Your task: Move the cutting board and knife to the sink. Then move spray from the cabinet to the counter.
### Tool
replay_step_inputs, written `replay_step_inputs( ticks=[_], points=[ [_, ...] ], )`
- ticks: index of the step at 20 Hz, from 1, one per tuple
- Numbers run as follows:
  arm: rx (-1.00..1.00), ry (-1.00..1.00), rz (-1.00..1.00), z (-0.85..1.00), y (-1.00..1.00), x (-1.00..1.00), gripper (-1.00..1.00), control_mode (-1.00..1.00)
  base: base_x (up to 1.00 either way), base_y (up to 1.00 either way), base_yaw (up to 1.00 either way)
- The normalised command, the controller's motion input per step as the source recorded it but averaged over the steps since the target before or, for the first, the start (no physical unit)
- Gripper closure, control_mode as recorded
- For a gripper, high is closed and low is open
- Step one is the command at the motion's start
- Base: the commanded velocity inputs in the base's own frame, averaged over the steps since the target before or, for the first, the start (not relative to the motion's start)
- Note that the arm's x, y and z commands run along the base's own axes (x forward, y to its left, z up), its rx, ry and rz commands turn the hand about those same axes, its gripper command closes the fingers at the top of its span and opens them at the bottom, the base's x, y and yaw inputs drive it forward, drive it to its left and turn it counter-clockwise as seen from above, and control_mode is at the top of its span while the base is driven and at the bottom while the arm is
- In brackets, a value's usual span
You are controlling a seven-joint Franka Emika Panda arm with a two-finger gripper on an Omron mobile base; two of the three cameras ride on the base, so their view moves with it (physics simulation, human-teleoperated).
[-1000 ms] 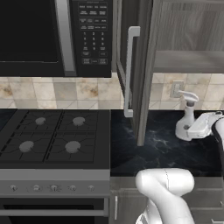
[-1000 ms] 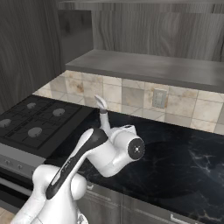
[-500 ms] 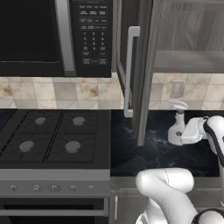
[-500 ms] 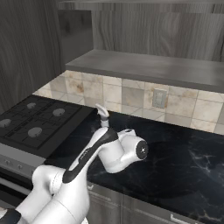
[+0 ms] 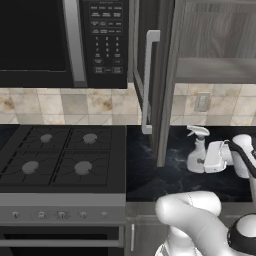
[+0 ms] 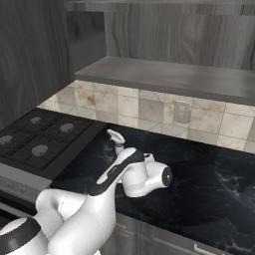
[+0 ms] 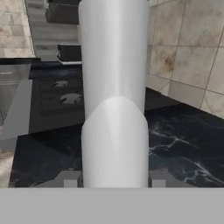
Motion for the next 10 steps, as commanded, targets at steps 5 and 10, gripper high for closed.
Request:
replay_step_inputs(
  ticks=[5, 10],
  points=[
    [0.0, 0.0, 0.05, -0.32, 0.0, 0.26, 1.0, -1.0, 0.0, 0.0, 0.0],
    [0.0, 0.0, 0.02, -0.28, 0.0, 0.29, 1.0, -1.0, 0.0, 0.0, 0.0]
  ],
)
